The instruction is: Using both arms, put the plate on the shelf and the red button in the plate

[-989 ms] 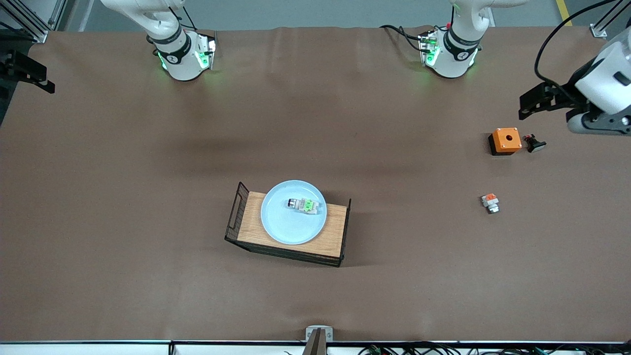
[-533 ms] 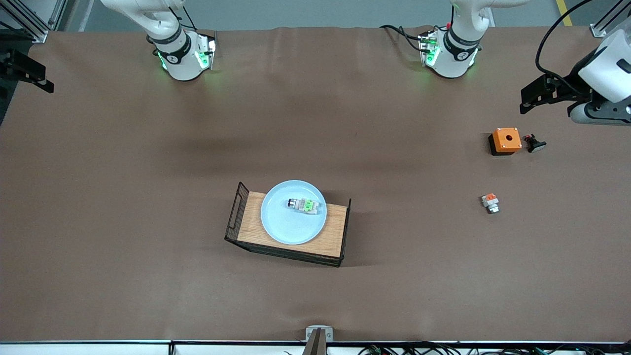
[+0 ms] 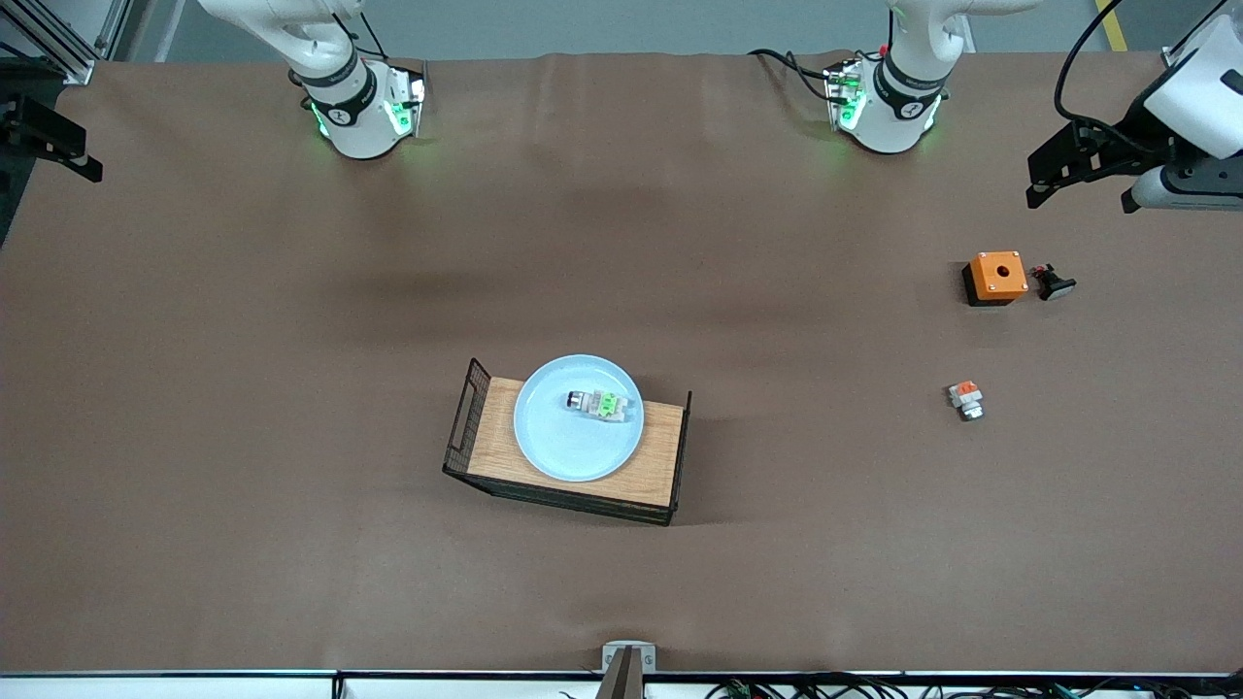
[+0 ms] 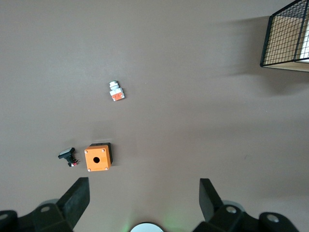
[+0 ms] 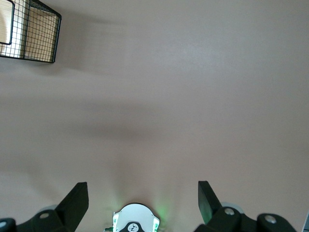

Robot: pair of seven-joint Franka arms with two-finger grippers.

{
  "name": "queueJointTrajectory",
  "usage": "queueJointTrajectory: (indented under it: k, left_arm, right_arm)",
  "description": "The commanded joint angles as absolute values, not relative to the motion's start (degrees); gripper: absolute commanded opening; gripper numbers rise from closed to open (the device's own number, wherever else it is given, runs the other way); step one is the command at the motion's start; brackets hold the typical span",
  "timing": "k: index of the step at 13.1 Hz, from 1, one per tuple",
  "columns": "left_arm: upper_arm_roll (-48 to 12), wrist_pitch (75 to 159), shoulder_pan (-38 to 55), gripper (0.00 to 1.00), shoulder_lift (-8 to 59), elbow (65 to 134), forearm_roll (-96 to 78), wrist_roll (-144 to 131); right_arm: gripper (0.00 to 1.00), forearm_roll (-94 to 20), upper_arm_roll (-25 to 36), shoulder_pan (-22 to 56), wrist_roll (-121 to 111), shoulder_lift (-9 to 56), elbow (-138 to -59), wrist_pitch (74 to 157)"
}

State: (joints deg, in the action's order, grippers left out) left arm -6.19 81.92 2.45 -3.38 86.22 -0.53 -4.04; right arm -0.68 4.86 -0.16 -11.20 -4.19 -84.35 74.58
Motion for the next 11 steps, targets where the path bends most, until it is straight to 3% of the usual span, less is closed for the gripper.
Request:
queueJointTrajectory:
  k: [1,11]
  left_arm:
    - [-7.0,82.8,2.5,1.0,-5.1,88.2,-1.0,-4.7]
    - [-8.3,82.9,2.8,1.0,-6.2,88.8,-1.0,-6.0]
  right_arm:
    - [1.0,0.1,4.9,0.0,-12.0,-3.7,-83.1,74.3]
    - [1.0,0.0,5.2,-0.8,-11.0,-3.3,-83.1,74.3]
